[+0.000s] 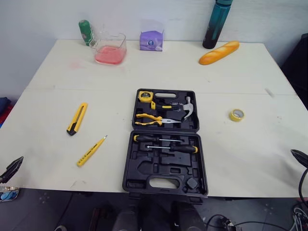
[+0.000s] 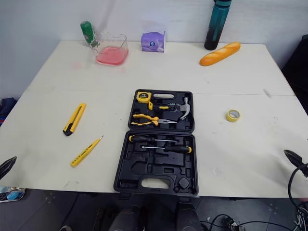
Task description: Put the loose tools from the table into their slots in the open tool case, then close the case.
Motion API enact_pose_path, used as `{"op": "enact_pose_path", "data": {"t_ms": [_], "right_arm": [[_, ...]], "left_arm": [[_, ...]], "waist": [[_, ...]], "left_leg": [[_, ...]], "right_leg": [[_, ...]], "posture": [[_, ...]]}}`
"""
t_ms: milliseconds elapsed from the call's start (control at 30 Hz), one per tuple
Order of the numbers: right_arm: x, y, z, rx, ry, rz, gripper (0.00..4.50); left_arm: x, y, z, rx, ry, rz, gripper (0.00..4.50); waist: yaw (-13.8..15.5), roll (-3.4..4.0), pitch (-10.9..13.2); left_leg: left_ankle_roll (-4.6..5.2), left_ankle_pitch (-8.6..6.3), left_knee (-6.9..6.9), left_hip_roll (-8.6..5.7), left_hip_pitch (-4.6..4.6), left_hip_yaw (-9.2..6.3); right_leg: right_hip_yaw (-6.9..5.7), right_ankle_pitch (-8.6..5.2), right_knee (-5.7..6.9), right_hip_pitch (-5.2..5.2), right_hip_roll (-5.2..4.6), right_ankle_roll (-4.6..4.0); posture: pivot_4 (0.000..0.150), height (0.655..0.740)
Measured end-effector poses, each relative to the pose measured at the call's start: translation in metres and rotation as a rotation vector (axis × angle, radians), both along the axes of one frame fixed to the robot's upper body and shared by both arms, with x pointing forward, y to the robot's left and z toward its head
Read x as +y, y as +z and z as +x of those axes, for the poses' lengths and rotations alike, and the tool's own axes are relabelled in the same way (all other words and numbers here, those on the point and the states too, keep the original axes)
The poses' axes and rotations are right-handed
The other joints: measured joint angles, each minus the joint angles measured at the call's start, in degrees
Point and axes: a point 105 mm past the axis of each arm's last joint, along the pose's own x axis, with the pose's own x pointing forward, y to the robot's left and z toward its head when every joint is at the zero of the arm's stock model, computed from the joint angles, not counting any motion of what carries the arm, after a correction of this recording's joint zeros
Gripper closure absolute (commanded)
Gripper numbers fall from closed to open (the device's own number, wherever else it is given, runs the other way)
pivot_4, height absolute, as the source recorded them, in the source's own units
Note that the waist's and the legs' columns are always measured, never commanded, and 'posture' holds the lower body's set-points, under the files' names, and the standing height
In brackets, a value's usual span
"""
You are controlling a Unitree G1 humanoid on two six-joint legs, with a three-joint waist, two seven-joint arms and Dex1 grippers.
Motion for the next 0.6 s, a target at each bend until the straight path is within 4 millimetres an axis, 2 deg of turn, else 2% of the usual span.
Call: {"op": "enact_pose_path", "data": {"t_ms": [167,267,433,600], "right_arm": [[0.000,0.000,0.000,-0.014,-0.001,-0.009,0.04],[0.014,0.004,0.013,-0.061,0.066,0.043,0.04],[0.061,0.020,0.041,-0.162,0.303,0.111,0.04],[0.114,0.039,0.057,-0.240,0.549,0.170,0.04]], "left_arm": [[-0.001,-0.005,-0.001,-0.003,0.012,-0.021,0.00],[-0.011,-0.002,0.003,-0.007,-0.041,-0.041,0.00],[-0.035,0.006,0.015,0.019,-0.153,-0.078,0.00],[-0.063,0.008,0.025,0.113,-0.259,-0.152,0.00]], "waist": [[0.01,0.01,0.00],[-0.22,0.00,0.00],[-0.13,0.05,0.03],[0.14,0.06,0.04]], "left_leg": [[-0.15,-0.06,0.01,-0.01,0.01,0.00],[-0.17,-0.04,0.01,0.00,0.10,0.00],[-0.08,0.05,0.00,0.00,0.19,0.03],[0.01,0.10,0.01,0.01,0.17,0.00]], "right_leg": [[-0.01,0.00,0.05,0.00,-0.01,0.00],[0.02,0.01,0.08,0.06,0.00,-0.02],[0.08,0.01,0.23,0.06,0.01,-0.03],[0.14,0.01,0.23,0.07,0.01,-0.04]], "posture": [[0.150,0.7400],[0.150,0.7400],[0.150,0.7400],[0.150,0.7400]]}}
